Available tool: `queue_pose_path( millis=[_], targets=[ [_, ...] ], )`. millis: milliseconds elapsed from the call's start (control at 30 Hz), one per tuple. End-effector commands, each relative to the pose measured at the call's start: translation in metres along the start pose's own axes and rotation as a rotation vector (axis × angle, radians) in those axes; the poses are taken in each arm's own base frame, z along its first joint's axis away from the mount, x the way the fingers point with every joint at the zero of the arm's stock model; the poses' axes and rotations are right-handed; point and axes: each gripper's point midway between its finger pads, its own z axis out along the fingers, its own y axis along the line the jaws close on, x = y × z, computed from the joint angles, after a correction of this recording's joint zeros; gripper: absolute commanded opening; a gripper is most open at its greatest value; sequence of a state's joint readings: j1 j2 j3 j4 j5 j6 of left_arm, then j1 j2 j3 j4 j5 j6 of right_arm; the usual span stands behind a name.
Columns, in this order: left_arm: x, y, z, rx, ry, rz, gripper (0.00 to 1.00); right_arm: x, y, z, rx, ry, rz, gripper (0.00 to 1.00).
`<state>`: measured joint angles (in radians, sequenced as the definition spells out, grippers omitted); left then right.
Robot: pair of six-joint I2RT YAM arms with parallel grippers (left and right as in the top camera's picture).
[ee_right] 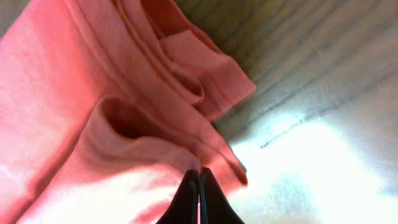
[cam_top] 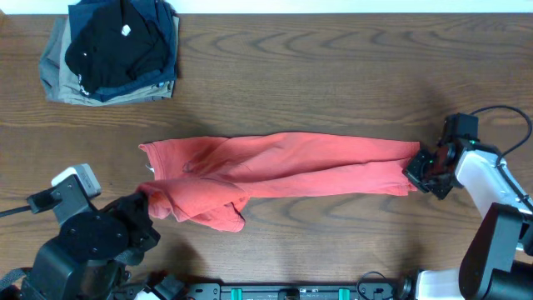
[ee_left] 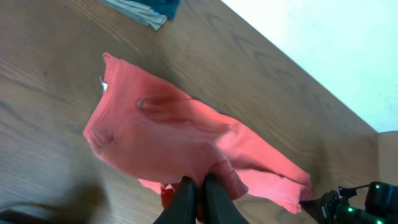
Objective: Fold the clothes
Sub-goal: 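Lift and pull both grippers apart, stretching the shirt between them, then raise both grippers high, lifting the coral shirt off the table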
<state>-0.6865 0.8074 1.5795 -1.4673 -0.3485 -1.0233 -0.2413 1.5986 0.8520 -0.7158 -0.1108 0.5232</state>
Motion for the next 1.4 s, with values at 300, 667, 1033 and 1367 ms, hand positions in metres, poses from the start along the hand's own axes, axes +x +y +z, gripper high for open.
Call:
queue_pose_path(
  millis=[300, 667, 1033, 1367],
  targets=[
    [-0.017, -0.041, -0.002, 0.092, -0.023, 0.080, 0.06, -0.026, 0.035, -0.161, -0.126, -0.257, -0.112, 0.01],
    [-0.056, -0.055, -0.067, 0.233, -0.125, 0.111, 0.06, -0.003, 0.031, -0.314, -0.204, -0.503, -0.223, 0.01],
    [-0.086, -0.051, -0.132, 0.371, -0.221, 0.029, 0.06, 0.037, 0.017, -0.434, -0.260, -0.758, -0.286, 0.01],
    [-0.099, -0.080, -0.062, 0.115, -0.254, 0.089, 0.06, 0.004, 0.047, -0.427, -0.334, -0.701, -0.287, 0.01]
  ],
)
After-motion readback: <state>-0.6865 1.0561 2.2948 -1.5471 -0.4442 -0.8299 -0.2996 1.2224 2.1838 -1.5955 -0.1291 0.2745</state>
